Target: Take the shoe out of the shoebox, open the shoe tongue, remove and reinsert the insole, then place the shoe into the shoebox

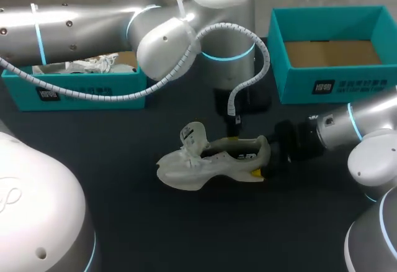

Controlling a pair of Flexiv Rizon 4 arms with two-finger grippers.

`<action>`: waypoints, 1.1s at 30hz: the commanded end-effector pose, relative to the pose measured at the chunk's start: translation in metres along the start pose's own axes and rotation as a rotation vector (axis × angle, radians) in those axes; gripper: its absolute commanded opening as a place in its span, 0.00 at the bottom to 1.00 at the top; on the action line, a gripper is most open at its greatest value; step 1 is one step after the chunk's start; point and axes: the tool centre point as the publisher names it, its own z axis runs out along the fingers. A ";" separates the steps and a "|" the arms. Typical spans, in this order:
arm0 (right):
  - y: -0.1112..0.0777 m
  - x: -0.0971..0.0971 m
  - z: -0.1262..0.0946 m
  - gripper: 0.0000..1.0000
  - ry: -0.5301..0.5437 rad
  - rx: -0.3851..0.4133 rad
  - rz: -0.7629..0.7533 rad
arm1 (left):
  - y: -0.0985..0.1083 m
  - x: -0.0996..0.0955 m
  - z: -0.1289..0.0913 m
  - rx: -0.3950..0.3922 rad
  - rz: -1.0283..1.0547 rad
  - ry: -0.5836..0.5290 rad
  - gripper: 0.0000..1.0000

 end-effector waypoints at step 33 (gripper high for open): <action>-0.003 0.001 0.003 0.00 -0.001 0.003 -0.001 | -0.010 0.004 0.055 0.034 0.044 0.060 0.00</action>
